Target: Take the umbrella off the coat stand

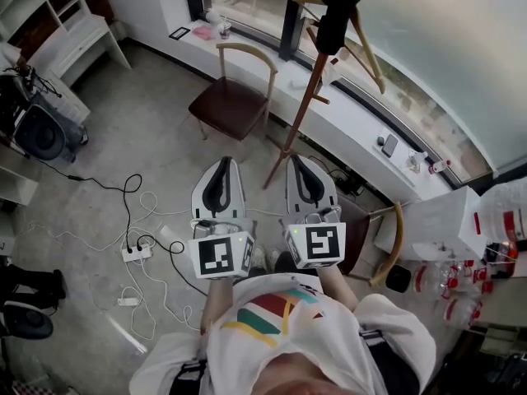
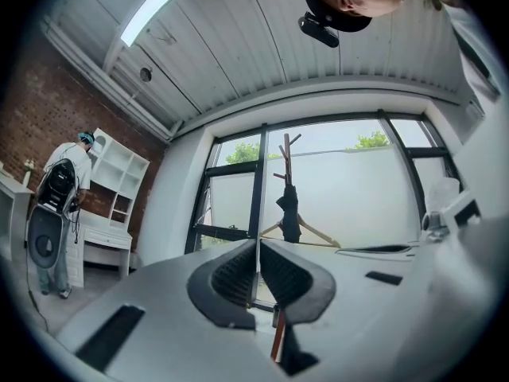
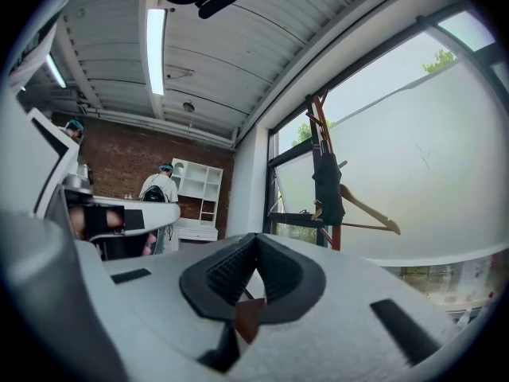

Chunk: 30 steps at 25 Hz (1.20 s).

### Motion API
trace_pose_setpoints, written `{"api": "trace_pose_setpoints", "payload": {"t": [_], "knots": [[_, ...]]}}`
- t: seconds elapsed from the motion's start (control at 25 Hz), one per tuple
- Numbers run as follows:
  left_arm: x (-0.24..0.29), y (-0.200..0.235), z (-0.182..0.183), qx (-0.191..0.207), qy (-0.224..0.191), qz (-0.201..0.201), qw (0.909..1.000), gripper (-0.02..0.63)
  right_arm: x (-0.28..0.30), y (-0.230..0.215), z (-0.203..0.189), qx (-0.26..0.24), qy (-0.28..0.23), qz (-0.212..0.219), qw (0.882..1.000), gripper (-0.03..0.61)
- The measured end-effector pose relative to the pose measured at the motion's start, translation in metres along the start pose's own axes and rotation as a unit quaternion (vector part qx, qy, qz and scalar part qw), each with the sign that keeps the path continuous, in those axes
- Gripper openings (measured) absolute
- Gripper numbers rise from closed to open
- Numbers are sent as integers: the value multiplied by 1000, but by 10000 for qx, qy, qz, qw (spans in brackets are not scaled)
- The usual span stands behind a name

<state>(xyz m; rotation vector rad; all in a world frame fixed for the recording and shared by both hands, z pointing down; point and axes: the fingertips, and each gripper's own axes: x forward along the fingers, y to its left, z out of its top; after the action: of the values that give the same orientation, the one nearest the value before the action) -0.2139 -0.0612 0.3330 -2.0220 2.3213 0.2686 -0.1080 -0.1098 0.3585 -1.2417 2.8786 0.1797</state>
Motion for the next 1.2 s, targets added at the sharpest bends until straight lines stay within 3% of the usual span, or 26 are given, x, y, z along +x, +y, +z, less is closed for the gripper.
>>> {"api": "trace_pose_setpoints", "payload": {"t": [0.32, 0.64, 0.92, 1.2], "knots": [[20, -11, -14, -137, 162, -90, 9997, 12, 8, -25, -2, -52, -39, -244, 9997, 0], [65, -66, -27, -68, 12, -309, 9995, 12, 8, -85, 5, -71, -312, -325, 9990, 0], [94, -87, -24, -28, 48, -332, 9994, 12, 18, -119, 3, -21, -368, -452, 9983, 0], [133, -98, -16, -30, 40, -853, 9963, 12, 35, -131, 10, -13, -354, -810, 9961, 0]]}}
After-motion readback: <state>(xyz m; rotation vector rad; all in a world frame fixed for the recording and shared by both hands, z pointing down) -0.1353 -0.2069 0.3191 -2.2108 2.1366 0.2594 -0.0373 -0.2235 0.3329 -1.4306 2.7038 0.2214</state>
